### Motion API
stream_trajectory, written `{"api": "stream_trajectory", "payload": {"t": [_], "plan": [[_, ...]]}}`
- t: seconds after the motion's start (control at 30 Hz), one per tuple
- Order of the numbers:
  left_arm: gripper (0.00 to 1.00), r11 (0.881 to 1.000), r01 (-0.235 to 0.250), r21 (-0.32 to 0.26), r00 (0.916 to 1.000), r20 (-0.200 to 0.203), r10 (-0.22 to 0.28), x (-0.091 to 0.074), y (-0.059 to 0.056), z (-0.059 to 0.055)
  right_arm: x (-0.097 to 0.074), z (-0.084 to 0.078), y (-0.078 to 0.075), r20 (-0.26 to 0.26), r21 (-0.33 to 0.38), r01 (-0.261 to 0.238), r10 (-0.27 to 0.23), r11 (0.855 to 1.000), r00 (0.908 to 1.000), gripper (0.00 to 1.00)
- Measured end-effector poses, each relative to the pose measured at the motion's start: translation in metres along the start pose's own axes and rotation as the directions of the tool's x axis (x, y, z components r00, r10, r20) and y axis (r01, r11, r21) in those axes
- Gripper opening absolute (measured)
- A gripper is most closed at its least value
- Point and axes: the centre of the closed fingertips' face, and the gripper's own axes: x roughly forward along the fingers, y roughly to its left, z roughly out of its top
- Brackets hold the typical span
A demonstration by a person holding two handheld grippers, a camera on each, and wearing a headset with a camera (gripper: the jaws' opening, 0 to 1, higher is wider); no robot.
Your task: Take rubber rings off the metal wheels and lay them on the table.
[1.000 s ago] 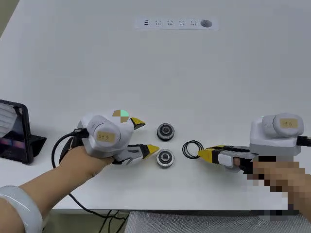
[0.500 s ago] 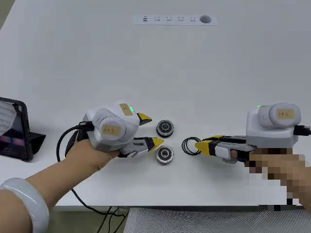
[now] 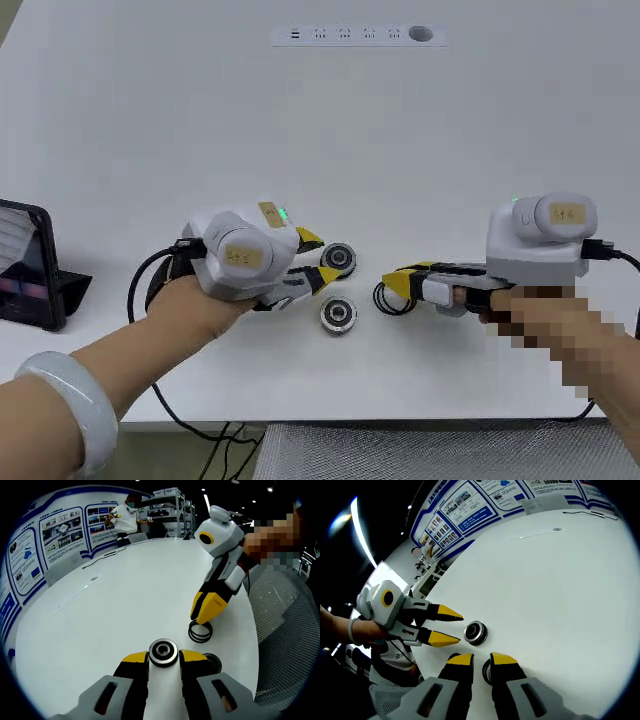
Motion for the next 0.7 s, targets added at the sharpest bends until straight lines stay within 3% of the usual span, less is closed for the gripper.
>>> {"api": "stream_trajectory", "payload": {"t": [0.5, 0.7], "plan": [[0.2, 0.999, 0.009, 0.034, 0.9992, -0.04, -0.008, 0.013, 0.002, 0.0, 0.006, 0.007, 0.006, 0.013, 0.015, -0.013, 0.013, 1.0, 0.9998, 0.14], [0.17, 0.999, 0.017, 0.041, 0.9978, -0.064, -0.014, 0.015, 0.002, -0.005, 0.007, 0.009, 0.005, 0.016, 0.017, -0.014, 0.014, 1.0, 0.9998, 0.13]]}}
